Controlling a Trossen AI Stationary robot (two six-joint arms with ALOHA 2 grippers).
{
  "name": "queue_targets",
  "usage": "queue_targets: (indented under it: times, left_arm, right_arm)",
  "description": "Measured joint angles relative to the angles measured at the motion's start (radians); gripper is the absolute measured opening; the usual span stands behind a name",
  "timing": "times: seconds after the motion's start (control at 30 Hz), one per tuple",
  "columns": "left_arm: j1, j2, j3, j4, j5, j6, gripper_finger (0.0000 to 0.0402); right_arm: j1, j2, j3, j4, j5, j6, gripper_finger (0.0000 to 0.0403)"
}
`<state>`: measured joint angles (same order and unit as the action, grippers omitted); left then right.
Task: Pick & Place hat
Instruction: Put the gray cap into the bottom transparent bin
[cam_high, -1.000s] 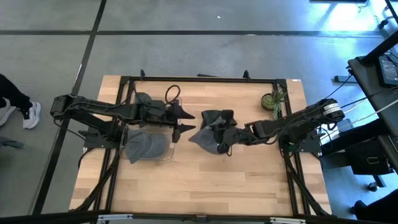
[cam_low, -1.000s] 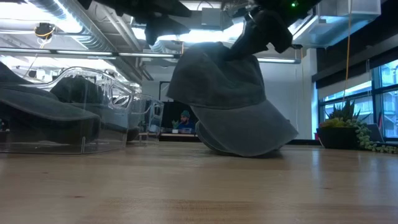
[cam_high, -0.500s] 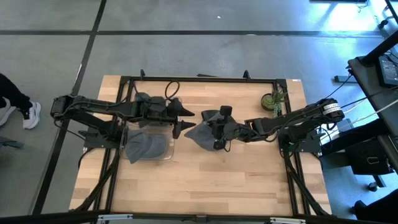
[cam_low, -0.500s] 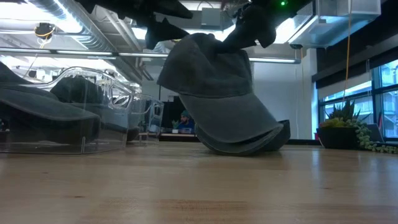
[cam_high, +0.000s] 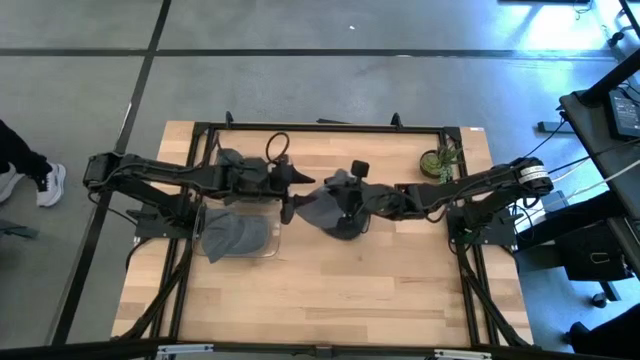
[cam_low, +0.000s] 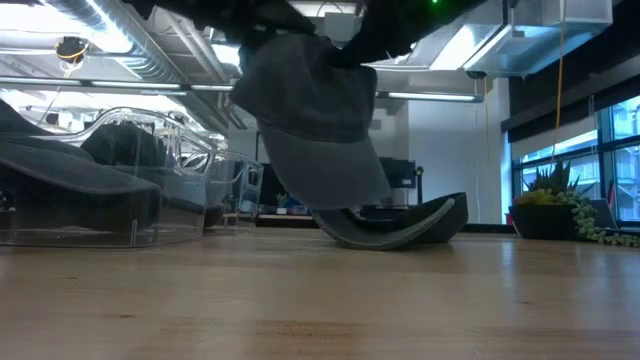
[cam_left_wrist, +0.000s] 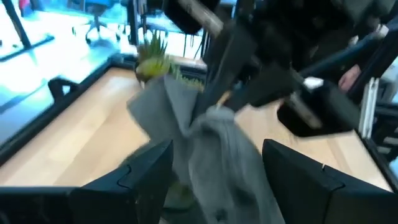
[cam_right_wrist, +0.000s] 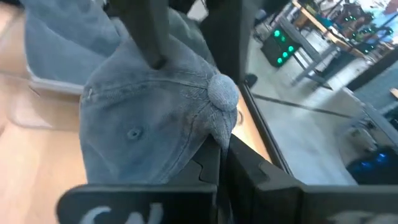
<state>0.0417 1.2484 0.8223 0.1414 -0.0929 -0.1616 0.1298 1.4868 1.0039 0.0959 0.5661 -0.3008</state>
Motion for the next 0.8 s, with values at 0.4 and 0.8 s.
queue_targets:
  times: [0.4,0.8]
  left_arm:
    - [0.001,0.014,0.002,0.060,0.046,-0.013,0.0224]
    - [0.000,0.014,0.001,0.094,0.028,-0.008,0.0104]
  right_arm:
    - [-0.024,0.000,0.000,0.070,-0.070,-0.026,0.0014]
    - [-0.024,0.000,0.000,0.080,-0.073,-0.023,0.0014]
